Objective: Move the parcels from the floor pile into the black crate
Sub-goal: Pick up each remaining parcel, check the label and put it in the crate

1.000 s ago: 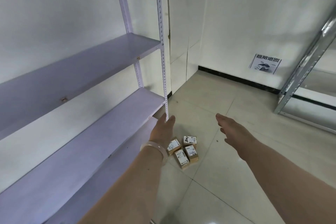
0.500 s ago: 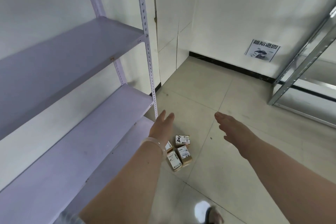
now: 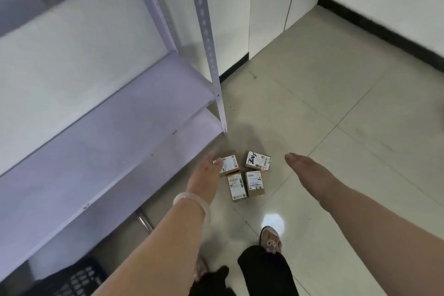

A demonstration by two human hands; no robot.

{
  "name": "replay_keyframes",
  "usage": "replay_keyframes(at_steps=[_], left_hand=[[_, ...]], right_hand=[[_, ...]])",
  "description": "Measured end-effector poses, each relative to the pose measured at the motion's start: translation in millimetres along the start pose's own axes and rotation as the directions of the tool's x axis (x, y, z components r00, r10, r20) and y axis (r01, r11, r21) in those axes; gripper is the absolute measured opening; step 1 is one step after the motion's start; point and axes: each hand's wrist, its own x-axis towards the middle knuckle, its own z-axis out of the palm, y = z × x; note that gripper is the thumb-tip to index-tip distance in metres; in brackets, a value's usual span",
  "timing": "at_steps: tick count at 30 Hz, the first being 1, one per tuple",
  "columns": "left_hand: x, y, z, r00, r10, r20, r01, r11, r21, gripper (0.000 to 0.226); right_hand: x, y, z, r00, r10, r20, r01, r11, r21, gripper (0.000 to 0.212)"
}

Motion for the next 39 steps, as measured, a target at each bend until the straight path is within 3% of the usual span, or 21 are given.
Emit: replay_keyframes(at_steps=[4, 7, 12, 14, 22, 28, 31, 34, 36, 39], left_hand=[[74.5, -55.0, 50.6, 0.995, -0.099, 0.03, 0.101, 0.992, -0.075, 0.027], [143.1, -108.5, 97.8, 0.965, -0.226, 0.133, 0.235, 0.97, -0.057, 0.043], [257.4, -196.7, 185.2, 0.953, -0.252, 0.17, 0.272, 0.957, -0.106, 0.038], [289.2, -222.8, 216.2, 0.942, -0.253, 0.219, 0.278, 0.956, -0.093, 0.034], [365.6, -289.2, 288.1, 0.921, -0.267, 0.283, 0.274, 0.962, 0.014, 0.057], [360.3, -287.4, 287.5, 0.895, -0.303, 0.327, 0.325, 0.946, -0.015, 0.064], [346.2, -271.2, 274.7, 0.9, -0.284, 0.332, 0.308, 0.951, -0.021, 0.051], [324.0, -237.2, 256.6, 0.914, -0.249, 0.32, 0.275, 0.961, -0.036, 0.038], [308.1, -206.7, 242.9, 0.915, -0.255, 0.313, 0.299, 0.949, -0.101, 0.041], [282.7, -148.6, 218.5, 0.945, -0.193, 0.263, 0.243, 0.954, -0.174, 0.025]], right_hand=[[98.7, 60.8, 25.7, 0.99, 0.14, 0.026, -0.136, 0.983, -0.122, 0.055], [174.5, 118.0, 54.4, 0.969, 0.245, 0.013, -0.24, 0.958, -0.157, 0.052], [296.8, 209.9, 96.6, 0.966, 0.256, -0.032, -0.256, 0.942, -0.215, 0.046], [332.1, 241.3, 112.7, 0.954, 0.301, -0.012, -0.298, 0.936, -0.188, 0.044], [397.5, 313.9, 166.1, 0.943, 0.321, 0.089, -0.317, 0.947, -0.051, 0.047], [379.9, 319.2, 179.7, 0.927, 0.354, 0.122, -0.368, 0.922, 0.119, 0.035], [361.2, 305.7, 171.3, 0.924, 0.369, 0.099, -0.381, 0.906, 0.183, 0.039], [340.2, 275.1, 155.1, 0.946, 0.324, 0.027, -0.324, 0.932, 0.165, 0.024], [324.3, 242.3, 138.9, 0.955, 0.294, -0.043, -0.281, 0.94, 0.192, 0.021], [297.2, 179.6, 110.4, 0.968, 0.207, -0.143, -0.174, 0.961, 0.215, 0.02]])
